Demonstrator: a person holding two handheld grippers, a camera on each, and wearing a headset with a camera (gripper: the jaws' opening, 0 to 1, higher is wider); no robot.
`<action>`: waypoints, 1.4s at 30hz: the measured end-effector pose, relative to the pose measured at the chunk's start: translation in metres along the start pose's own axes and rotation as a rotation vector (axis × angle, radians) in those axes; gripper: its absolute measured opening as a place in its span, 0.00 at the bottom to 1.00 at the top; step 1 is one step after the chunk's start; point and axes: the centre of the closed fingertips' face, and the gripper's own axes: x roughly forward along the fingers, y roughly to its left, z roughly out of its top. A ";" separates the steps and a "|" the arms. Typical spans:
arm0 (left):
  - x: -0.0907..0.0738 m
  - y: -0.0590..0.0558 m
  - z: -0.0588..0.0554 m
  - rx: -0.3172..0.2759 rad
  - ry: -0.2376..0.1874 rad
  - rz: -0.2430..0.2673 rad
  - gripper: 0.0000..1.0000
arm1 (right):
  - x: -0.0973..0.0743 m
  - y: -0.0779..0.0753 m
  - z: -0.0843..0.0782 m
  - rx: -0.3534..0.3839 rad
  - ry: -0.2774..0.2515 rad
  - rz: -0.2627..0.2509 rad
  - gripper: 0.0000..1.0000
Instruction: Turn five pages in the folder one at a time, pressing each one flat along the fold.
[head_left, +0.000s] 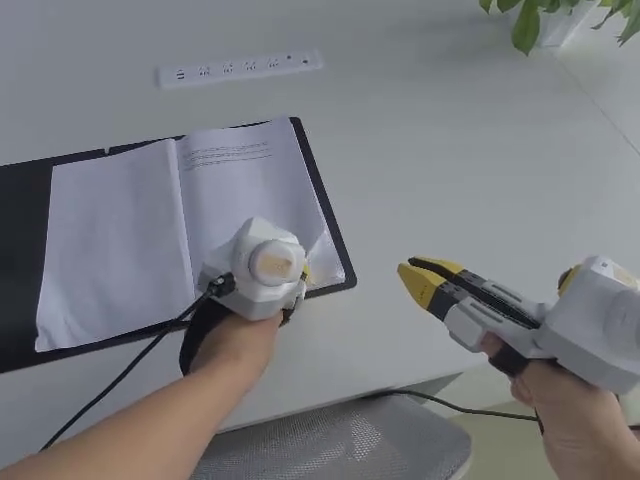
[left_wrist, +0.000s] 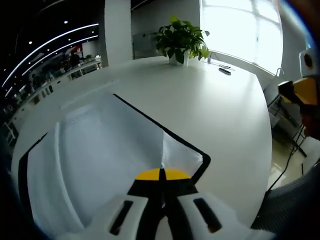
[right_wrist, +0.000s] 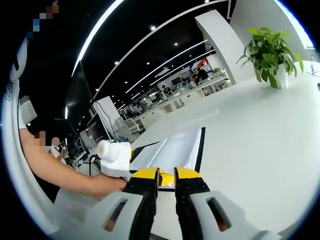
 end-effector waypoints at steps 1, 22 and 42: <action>0.000 0.000 0.000 -0.036 -0.003 -0.009 0.00 | 0.001 0.000 -0.001 0.001 0.002 0.003 0.11; -0.002 0.003 0.000 -0.236 -0.048 -0.054 0.00 | 0.087 -0.019 -0.006 -0.122 0.126 -0.021 0.17; -0.003 0.003 0.000 -0.254 -0.051 -0.055 0.00 | 0.141 -0.038 -0.042 -0.102 0.293 -0.007 0.16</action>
